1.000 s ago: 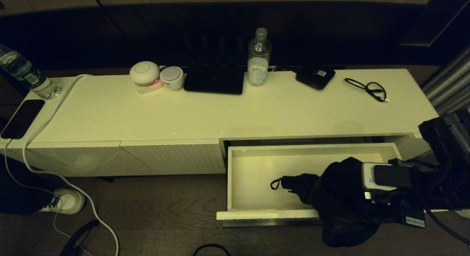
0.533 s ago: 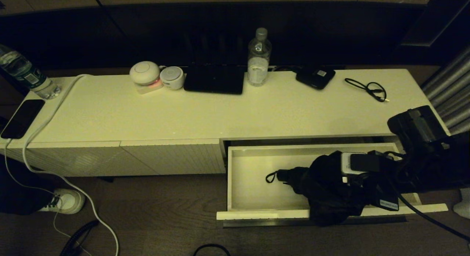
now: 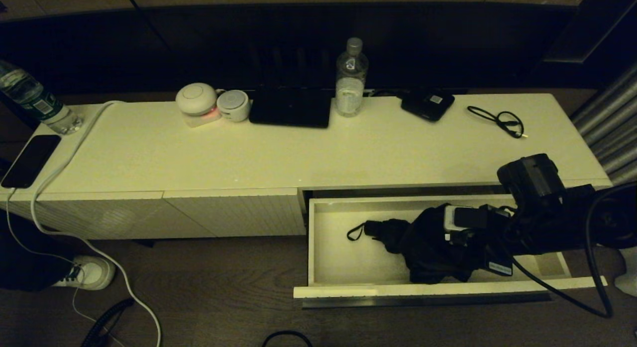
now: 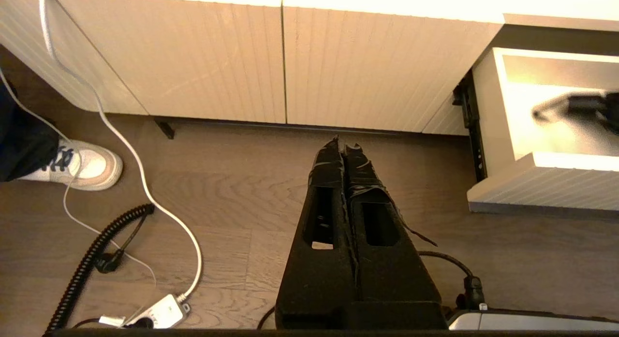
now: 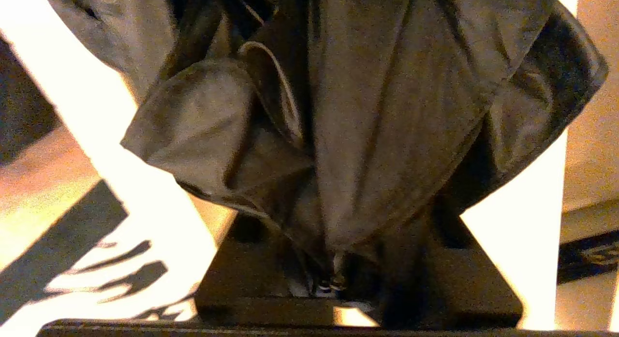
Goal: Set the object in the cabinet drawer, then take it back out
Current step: Put the umbrella in the drawer, then close the drawer
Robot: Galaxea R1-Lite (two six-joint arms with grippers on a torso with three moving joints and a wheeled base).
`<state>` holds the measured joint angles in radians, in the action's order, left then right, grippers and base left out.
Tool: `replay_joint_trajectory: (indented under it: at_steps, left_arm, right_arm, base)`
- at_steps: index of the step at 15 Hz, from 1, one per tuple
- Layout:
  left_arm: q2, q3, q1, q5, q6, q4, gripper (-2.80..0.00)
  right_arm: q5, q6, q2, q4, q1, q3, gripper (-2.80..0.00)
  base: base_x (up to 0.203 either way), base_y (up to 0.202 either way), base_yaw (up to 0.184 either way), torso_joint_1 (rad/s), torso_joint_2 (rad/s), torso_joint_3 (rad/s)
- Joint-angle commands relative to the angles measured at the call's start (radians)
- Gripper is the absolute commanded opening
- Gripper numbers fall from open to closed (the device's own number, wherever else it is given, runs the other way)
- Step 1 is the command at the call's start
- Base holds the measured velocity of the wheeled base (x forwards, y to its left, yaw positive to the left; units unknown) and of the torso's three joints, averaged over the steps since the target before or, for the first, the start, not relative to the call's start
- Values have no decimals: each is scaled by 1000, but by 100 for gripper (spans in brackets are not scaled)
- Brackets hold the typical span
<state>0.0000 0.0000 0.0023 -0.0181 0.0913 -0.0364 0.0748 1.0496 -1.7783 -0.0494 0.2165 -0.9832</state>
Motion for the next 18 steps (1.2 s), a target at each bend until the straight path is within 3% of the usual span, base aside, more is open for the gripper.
replay_joint_trajectory:
  at_steps: [1,9,13,15,16,18]
  left_arm:
    - [-2,0,1,0,1,0,-280]
    - [-2,0,1,0,1,0,-280]
    - [-2,0,1,0,1,0,-280]
    - [-2,0,1,0,1,0,-280]
    - [-2,0,1,0,1,0,-280]
    - [-2,0,1,0,1,0,-280]
  right_arm:
    - [-2,7,-41,32,-14,2,0]
    - [2,-16,171,29,-10,42,0]
    - [6,68,371,8,5,226,0]
    - [3,93,447,10,51,349,0]
    - [-1,96,481,11,72,399,-280]
    - [-2,99,518,8,86,476,-280]
  base:
    - [0,0,0,0,0,0]
    - [0,0,0,0,0,0]
    - [0,0,0,0,0,0]
    - [0,0,0,0,0,0]
    - [0,0,0,0,0,0]
    - [0,0,0,0,0,0]
